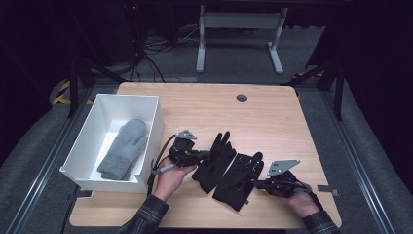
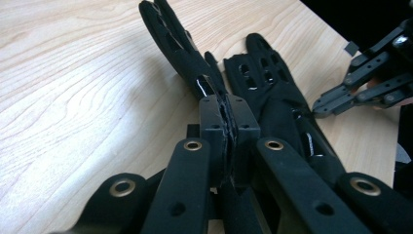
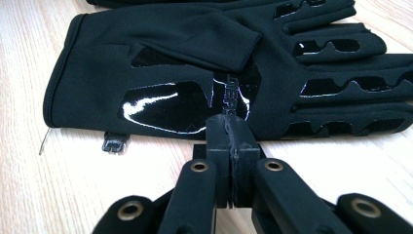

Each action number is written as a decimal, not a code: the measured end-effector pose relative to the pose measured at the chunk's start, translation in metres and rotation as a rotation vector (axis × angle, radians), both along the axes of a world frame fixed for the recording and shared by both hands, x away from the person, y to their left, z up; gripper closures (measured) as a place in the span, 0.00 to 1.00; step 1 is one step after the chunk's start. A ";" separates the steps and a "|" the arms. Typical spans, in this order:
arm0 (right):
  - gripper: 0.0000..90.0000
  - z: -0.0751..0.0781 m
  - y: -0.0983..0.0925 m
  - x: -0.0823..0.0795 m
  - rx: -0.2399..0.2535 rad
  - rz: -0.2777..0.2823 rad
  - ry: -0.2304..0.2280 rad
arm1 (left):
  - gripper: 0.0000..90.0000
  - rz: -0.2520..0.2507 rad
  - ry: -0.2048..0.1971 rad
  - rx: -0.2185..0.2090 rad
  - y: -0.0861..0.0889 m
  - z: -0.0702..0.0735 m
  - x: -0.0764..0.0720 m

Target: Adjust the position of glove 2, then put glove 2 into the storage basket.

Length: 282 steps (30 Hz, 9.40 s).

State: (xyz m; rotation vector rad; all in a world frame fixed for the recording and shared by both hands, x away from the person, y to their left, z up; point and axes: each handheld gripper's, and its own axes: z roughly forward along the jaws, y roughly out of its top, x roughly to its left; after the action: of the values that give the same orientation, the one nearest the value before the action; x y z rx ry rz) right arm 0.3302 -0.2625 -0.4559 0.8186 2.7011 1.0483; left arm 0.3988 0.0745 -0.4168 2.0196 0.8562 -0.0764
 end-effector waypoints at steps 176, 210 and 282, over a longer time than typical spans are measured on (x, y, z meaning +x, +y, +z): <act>0.11 -0.014 -0.037 0.057 0.000 -0.351 -0.145 | 0.09 -0.187 -0.143 0.413 -0.057 -0.023 0.003; 0.11 -0.014 -0.037 0.056 -0.001 -0.356 -0.143 | 0.70 -0.234 -0.038 0.341 -0.047 -0.033 0.011; 0.11 -0.013 -0.037 0.055 -0.004 -0.365 -0.142 | 0.79 0.090 -0.085 0.257 0.088 0.148 0.003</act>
State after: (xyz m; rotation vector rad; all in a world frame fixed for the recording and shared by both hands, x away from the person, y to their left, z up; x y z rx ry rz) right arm 0.3854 -0.2996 -0.4693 1.1340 2.3178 0.9734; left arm 0.4022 0.1621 -0.2684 2.2008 0.9398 0.1779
